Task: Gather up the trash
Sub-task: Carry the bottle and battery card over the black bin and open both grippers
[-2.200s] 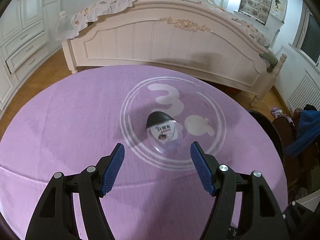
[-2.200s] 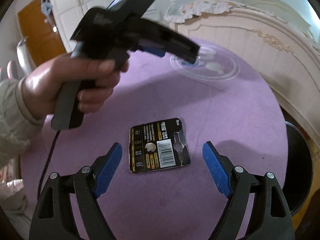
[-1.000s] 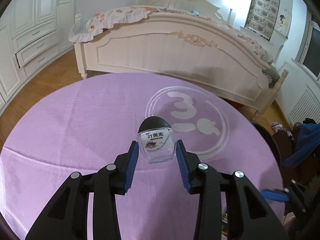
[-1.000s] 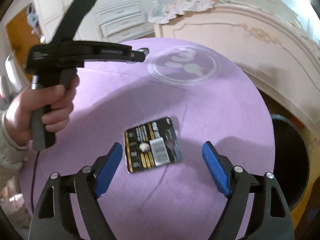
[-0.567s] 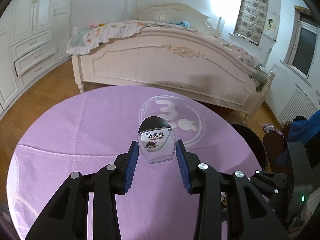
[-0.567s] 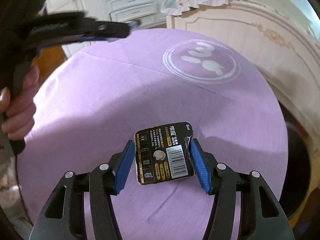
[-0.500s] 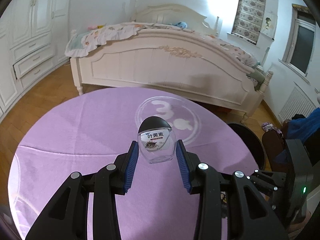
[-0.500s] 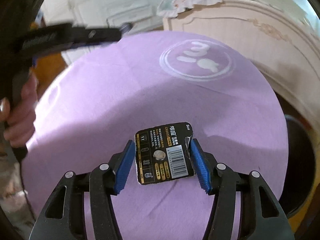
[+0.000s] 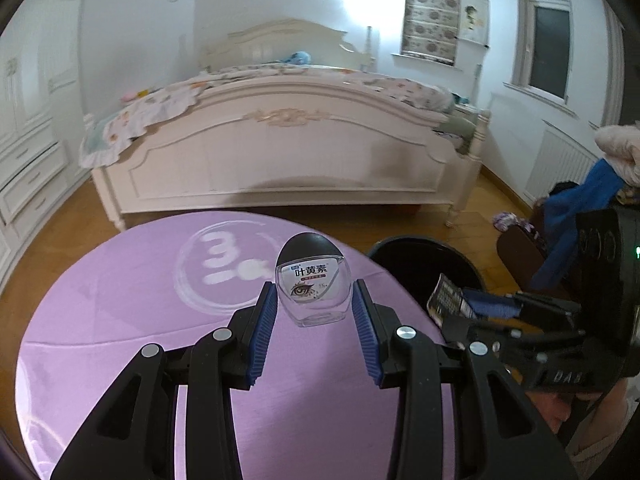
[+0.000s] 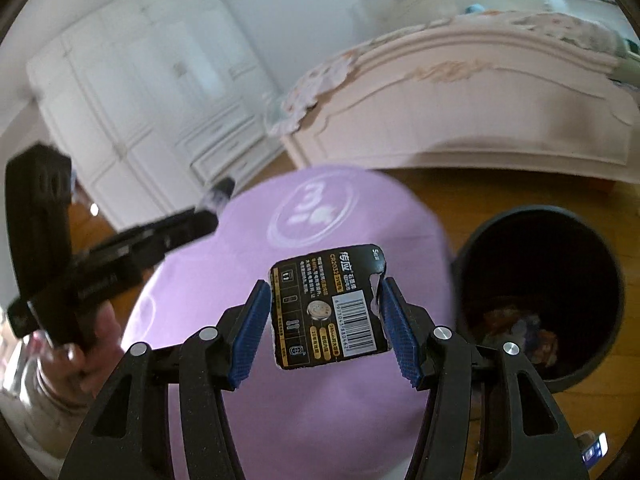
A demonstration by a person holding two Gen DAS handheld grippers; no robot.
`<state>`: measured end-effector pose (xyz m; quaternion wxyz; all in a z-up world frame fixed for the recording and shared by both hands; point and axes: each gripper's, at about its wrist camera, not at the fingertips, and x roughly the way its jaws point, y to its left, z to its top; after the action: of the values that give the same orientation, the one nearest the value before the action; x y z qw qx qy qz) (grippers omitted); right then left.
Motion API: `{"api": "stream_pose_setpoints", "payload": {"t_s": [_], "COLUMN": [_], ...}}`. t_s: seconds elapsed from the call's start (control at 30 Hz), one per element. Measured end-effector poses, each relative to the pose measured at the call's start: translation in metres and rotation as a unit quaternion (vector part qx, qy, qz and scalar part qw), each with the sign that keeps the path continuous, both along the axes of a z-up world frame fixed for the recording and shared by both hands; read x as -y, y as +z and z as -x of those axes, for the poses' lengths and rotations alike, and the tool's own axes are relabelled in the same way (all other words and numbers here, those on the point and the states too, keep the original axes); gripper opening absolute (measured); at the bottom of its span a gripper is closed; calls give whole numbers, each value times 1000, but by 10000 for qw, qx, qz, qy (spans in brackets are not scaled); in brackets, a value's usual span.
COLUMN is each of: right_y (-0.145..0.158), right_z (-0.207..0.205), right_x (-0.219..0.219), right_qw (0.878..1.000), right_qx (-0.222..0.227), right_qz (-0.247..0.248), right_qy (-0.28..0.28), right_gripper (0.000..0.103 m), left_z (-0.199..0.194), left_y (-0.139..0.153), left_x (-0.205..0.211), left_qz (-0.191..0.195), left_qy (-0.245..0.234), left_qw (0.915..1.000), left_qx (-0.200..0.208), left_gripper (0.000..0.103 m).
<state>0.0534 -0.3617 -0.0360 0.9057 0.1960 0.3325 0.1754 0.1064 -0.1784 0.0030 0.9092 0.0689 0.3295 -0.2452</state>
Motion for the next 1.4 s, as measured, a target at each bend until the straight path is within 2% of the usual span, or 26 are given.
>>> {"api": "stream_pose_setpoints", "payload": {"t_s": [0.17, 0.5, 0.97, 1.1, 1.13, 1.17, 1.23, 1.33, 1.4], "right_y": [-2, -37, -83, -91, -92, -92, -91, -85, -79], "right_z": [7, 1, -24, -35, -38, -38, -37, -30, -26], "right_x": [38, 111, 164, 174, 176, 177, 180, 179, 174], "right_qw": [9989, 9918, 9833, 9802, 9795, 9788, 9783, 9783, 9791], "right_qx": [48, -249, -578, -654, -679, -697, -676, -601, -554], "right_qz": [-145, -462, -663, -699, -699, -689, -677, -687, -735], "right_qy": [-439, -1168, -1596, -1732, -1760, -1799, -1839, -1858, -1814], "right_gripper": [57, 57, 58, 63, 66, 69, 72, 80, 82], "left_z": [-4, -13, -35, -38, -38, -38, -36, -31, -27], "left_y": [-2, -18, -56, -61, -60, -60, -56, -46, -38], "left_x": [35, 106, 170, 180, 181, 181, 178, 171, 163], "left_qz": [-60, -118, -318, -416, -461, -494, -484, -426, -396], "left_qy": [-257, -802, -1148, -1193, -1168, -1132, -1041, -984, -910], "left_qw": [9997, 9964, 9909, 9899, 9903, 9908, 9925, 9940, 9950], "left_qx": [-13, -229, -627, -639, -593, -554, -417, -215, -97], "left_gripper": [39, 39, 39, 41, 44, 56, 73, 82, 83]}}
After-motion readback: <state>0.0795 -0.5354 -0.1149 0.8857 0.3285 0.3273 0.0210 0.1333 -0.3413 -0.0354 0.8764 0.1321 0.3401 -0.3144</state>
